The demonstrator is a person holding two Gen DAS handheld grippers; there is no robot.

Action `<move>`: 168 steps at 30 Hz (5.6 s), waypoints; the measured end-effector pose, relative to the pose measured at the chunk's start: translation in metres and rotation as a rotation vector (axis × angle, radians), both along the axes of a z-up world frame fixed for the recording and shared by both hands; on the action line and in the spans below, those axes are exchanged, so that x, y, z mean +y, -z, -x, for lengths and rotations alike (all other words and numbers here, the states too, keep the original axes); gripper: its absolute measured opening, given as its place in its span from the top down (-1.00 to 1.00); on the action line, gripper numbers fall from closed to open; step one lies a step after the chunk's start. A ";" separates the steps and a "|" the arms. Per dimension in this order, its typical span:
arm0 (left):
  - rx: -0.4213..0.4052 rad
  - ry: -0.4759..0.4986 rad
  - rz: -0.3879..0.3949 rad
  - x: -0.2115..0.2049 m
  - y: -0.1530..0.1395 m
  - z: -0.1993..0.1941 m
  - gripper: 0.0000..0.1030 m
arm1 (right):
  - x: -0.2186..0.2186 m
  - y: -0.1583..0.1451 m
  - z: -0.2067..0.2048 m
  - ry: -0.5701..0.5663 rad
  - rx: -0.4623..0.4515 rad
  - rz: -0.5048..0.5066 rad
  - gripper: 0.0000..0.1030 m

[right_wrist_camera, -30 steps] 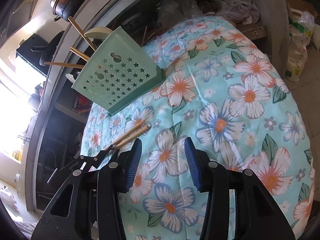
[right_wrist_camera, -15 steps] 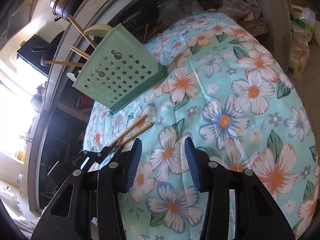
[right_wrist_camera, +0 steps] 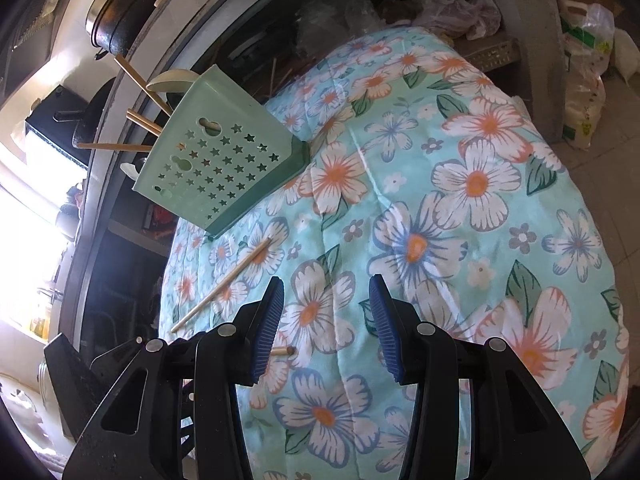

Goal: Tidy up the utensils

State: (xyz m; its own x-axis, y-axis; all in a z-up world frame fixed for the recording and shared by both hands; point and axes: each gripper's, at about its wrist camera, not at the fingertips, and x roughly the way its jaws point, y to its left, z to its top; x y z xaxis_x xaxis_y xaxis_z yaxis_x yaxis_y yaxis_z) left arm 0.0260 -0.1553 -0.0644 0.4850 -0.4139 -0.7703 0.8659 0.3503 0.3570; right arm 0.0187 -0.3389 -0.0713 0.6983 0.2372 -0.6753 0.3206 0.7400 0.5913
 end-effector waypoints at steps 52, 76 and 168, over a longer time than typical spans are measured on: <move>-0.258 -0.445 0.384 0.073 -0.133 -0.070 0.90 | 0.023 0.003 -0.087 0.005 -0.156 -0.385 0.92; -0.150 -0.544 0.991 -0.008 -0.244 -0.204 0.90 | -0.014 -0.081 0.010 0.092 -0.373 -0.096 0.94; -0.148 -1.050 0.308 0.096 -0.093 -0.077 -0.90 | 0.104 -0.080 -0.047 0.071 -0.061 0.787 -0.85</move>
State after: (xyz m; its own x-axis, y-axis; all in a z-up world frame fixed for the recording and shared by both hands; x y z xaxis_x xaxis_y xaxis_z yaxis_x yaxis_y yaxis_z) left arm 0.1033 -0.0594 0.0290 0.7868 0.0936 -0.6101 0.0416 0.9781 0.2038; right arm 0.0654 -0.2352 0.0088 0.7348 -0.3412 -0.5862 0.3670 0.9268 -0.0795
